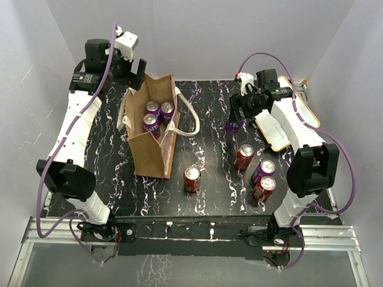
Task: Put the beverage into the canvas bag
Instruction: Pick up the drink from the center of the board, then place the drink in the canvas bag.
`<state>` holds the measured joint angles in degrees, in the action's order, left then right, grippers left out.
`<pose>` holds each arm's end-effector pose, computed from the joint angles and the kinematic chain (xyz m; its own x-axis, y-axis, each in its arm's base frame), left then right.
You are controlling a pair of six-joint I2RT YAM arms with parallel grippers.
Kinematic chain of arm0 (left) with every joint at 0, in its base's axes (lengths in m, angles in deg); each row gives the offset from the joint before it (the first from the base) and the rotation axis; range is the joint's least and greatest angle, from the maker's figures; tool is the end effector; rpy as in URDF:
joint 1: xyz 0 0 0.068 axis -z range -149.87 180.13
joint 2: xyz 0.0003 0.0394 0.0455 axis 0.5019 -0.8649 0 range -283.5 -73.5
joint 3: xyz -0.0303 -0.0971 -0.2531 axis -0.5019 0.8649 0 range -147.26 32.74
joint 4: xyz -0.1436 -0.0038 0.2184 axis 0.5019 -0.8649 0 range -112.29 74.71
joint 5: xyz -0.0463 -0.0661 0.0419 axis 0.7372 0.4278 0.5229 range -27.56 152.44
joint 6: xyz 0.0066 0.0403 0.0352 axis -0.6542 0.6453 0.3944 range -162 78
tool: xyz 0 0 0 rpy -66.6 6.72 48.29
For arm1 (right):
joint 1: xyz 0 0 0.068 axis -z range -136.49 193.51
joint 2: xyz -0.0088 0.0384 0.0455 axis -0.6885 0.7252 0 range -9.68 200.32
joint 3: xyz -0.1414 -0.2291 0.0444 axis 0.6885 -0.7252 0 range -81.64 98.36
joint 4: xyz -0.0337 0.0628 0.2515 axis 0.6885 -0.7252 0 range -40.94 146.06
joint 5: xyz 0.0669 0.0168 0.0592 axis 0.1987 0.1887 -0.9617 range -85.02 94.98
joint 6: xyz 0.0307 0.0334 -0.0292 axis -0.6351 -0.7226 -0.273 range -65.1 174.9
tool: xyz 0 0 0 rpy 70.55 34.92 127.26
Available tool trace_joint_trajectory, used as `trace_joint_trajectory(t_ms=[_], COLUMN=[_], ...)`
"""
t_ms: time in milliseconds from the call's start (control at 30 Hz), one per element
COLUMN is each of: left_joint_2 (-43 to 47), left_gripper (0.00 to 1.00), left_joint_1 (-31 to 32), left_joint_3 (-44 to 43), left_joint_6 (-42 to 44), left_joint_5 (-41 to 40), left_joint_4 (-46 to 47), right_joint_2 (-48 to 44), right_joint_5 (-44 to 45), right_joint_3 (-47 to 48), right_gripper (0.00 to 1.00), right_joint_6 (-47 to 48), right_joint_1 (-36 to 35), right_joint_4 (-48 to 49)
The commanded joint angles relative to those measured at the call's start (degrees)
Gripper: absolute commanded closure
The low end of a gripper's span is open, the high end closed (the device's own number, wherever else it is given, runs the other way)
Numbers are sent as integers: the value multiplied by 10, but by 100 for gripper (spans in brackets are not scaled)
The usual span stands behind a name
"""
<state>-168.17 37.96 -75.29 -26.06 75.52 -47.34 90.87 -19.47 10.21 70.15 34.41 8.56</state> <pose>0.3643 -0.0582 0.4567 -0.2105 0.2990 -0.9307 0.4191 0.8878 0.1904 0.3717 0.0745 0.3069 -0.6939 -0.3537 -0.6272 -0.5741 0.7975 0.1855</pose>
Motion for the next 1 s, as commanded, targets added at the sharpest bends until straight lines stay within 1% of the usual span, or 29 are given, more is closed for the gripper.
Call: trace_joint_trajectory(t_ms=[0,167,500,667,800,967], left_joint_2=[56,75,77,75,79,83], left_gripper=[3,11,20,29,36,49], left_joint_1=[-45,-83,-89,-89,-89,-89], left_joint_3=[43,83,125,147,163,178], left_joint_6=[-55,-89,-97,-98,-98,-109], left_joint_5=[24,76,134,140,146,156], left_joint_4=[-4,-8,-21,-26,-28,-28], right_joint_2=[-61,-84,-99,-76,-64,-33], right_joint_5=[-45,-51,-39,-41,-36,-46], right_joint_3=[55,68,130,182,202,248], right_gripper=[92,92,92,92,92,92], right_joint_6=[-40,-65,-110,-132,-143,-169], right_joint_1=[-1,-8,-41,-76,-107,-139], right_joint_4=[76,126,195,201,227,250])
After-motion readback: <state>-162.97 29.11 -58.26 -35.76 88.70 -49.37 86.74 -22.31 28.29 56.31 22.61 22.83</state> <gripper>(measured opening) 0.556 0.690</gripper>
